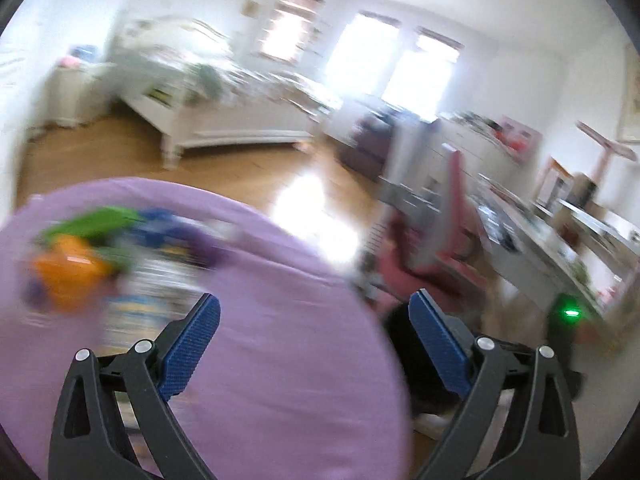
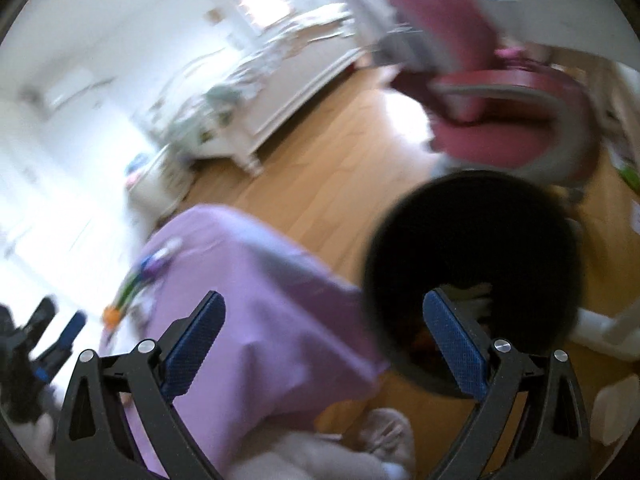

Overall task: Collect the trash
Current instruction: 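Grasp the orange bag with the left tool while the right tool grasps the green milk carton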

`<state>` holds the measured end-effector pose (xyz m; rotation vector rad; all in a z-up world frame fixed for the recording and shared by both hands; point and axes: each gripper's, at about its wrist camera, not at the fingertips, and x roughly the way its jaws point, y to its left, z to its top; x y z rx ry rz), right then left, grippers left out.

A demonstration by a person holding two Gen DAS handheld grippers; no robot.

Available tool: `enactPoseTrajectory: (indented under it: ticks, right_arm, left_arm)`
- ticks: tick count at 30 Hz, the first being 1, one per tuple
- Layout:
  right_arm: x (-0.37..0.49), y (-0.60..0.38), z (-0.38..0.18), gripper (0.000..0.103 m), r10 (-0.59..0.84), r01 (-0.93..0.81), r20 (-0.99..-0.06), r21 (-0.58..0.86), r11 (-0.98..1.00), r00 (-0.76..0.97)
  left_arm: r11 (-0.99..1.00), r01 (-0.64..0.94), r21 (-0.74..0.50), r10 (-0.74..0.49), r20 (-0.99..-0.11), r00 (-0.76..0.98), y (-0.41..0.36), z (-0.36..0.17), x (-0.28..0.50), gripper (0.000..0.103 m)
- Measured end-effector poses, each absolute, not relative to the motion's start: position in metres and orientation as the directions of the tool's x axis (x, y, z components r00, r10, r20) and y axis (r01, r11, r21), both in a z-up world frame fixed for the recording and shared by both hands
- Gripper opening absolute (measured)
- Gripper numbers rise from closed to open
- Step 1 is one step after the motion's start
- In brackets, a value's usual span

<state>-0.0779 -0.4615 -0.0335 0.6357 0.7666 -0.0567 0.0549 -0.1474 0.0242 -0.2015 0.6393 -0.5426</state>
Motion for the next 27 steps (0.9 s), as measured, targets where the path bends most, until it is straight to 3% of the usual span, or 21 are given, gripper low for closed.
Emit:
enactPoseTrajectory:
  ticks: [6, 11, 18, 20, 21, 22, 25, 27]
  right_arm:
    - [-0.031, -0.346, 0.005, 0.098, 0.373, -0.024, -0.643, 0.483, 0.876, 0.669]
    - [0.001, -0.237, 0.012, 0.098, 0.513, -0.247, -0.675, 0.455, 0.855, 0.531]
    - [0.023, -0.131, -0.003, 0.096, 0.421, -0.362, -0.758, 0.26, 0.895, 0.499]
    - [0.03, -0.122, -0.008, 0.091, 0.367, -0.351, -0.774, 0.2, 0.915, 0.516]
    - [0.034, -0.118, -0.012, 0.084, 0.34, -0.344, -0.783, 0.172, 0.923, 0.52]
    - [0.037, -0.116, -0.015, 0.073, 0.327, -0.339, -0.79, 0.161, 0.927, 0.519]
    - [0.045, -0.123, -0.025, 0.054, 0.304, -0.312, -0.8, 0.155, 0.938, 0.518]
    - [0.045, -0.13, -0.027, 0.051, 0.305, -0.303, -0.796, 0.161, 0.939, 0.523]
  left_arm:
    - [0.953, 0.243, -0.18, -0.303, -0.58, 0.756, -0.056, 0.003, 0.092, 0.094]
    - [0.968, 0.25, -0.022, -0.21, -0.618, 0.758, -0.039, -0.013, 0.118, 0.094]
    - [0.933, 0.317, 0.171, -0.132, -0.655, 0.744, -0.056, -0.041, 0.148, 0.091]
    - [0.928, 0.328, 0.174, -0.134, -0.666, 0.733, -0.058, -0.045, 0.152, 0.082]
    - [0.928, 0.328, 0.178, -0.128, -0.675, 0.727, -0.06, -0.048, 0.155, 0.071]
    - [0.93, 0.325, 0.17, -0.125, -0.685, 0.718, -0.059, -0.051, 0.158, 0.068]
    - [0.94, 0.324, 0.104, -0.159, -0.708, 0.688, -0.052, -0.053, 0.163, 0.058]
    - [0.944, 0.327, 0.049, -0.2, -0.704, 0.681, -0.045, -0.051, 0.16, 0.052]
